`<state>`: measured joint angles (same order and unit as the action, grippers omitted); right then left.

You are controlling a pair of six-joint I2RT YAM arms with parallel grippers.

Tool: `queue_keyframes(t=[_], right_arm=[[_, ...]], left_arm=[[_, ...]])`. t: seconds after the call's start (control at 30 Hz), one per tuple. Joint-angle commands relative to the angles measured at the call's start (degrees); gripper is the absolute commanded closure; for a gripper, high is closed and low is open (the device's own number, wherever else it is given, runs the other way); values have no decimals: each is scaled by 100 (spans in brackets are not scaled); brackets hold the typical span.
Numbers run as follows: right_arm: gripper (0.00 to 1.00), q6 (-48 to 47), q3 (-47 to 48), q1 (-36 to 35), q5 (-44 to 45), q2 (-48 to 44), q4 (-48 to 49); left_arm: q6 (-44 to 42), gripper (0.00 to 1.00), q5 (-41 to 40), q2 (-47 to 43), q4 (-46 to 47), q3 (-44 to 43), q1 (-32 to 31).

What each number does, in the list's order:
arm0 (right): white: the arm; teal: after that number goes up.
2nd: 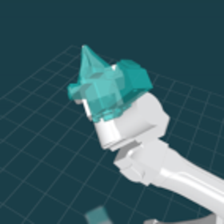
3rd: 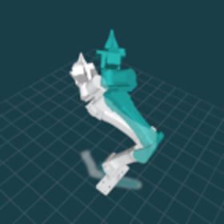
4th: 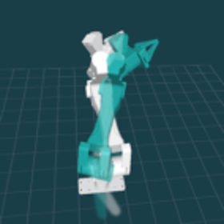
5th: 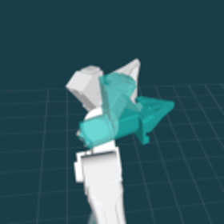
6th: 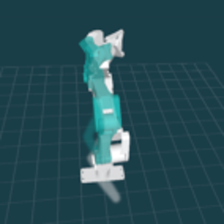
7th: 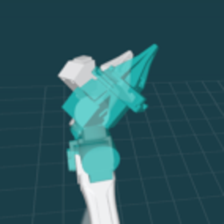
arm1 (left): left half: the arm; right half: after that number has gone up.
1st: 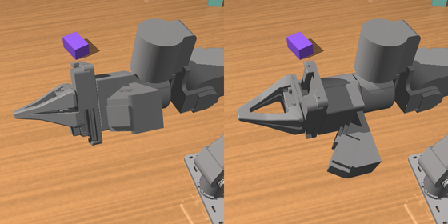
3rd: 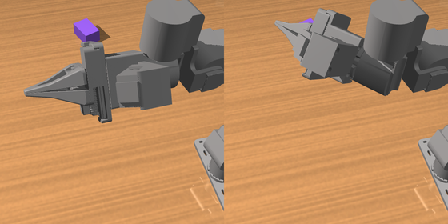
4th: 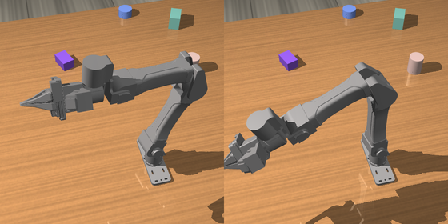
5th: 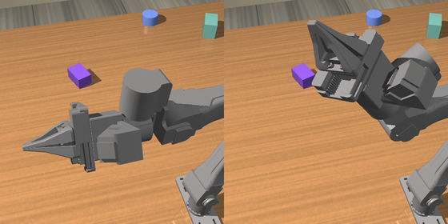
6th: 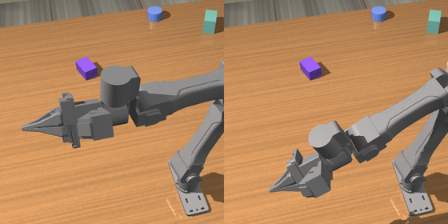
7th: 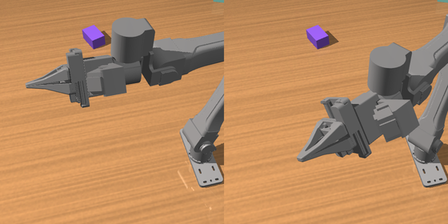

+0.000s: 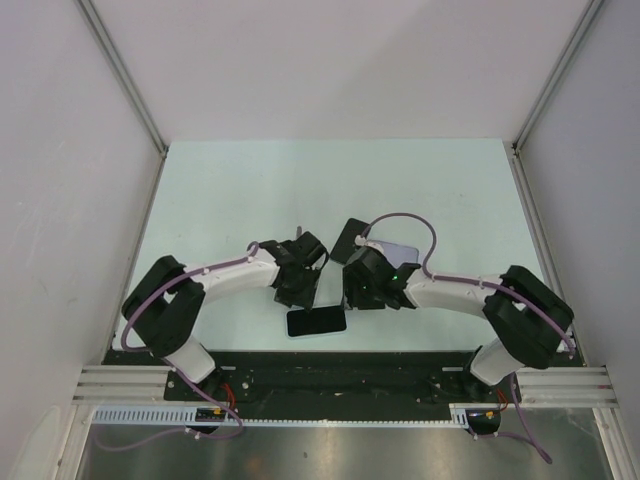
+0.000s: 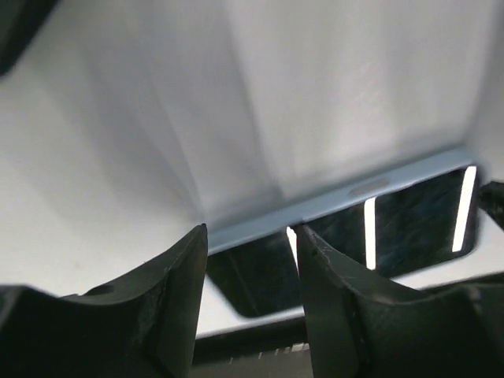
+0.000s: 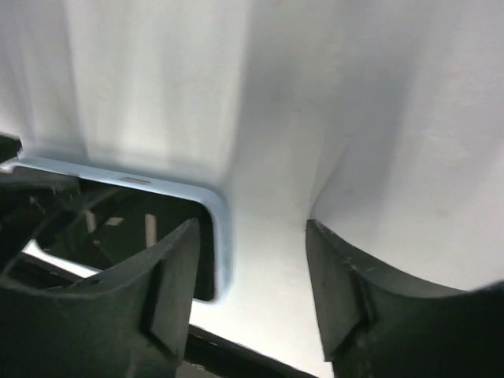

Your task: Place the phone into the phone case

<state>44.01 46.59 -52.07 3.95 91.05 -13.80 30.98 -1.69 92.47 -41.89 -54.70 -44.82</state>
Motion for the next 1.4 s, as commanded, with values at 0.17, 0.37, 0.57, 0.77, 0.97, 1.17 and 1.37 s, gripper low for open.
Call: queue_keyframes(t=[0.17, 0.37, 0.57, 0.77, 0.97, 1.17, 1.37], right_arm=[[0, -1165, -449, 1232, -270, -2080, -1107], [0, -1360, -545, 2297, -807, -2977, -1239], [0, -1605, -800, 3334, -1360, -2909, -1055], [0, -1800, -844, 4283, -1818, -2250, -625], [0, -1650, -906, 4793, -2187, -1609, 131], [0, -1641, -801, 4996, -2301, -607, 659], [0, -1641, -484, 5005, -2600, 255, 870]], left_arm=[[-154, 39, -858, -1116, 1587, 354, -132], [-303, 25, -1009, -1907, 1675, 337, -89], [-567, 20, -51, -1961, 2237, 381, 157], [-716, 20, 889, -1276, 2747, -92, 289], [-681, 23, 1381, 279, 2800, -1391, 289], [-655, 26, 1585, 1888, 2783, -2676, 289], [-488, 29, 1611, 2819, 2475, -3625, 386]])
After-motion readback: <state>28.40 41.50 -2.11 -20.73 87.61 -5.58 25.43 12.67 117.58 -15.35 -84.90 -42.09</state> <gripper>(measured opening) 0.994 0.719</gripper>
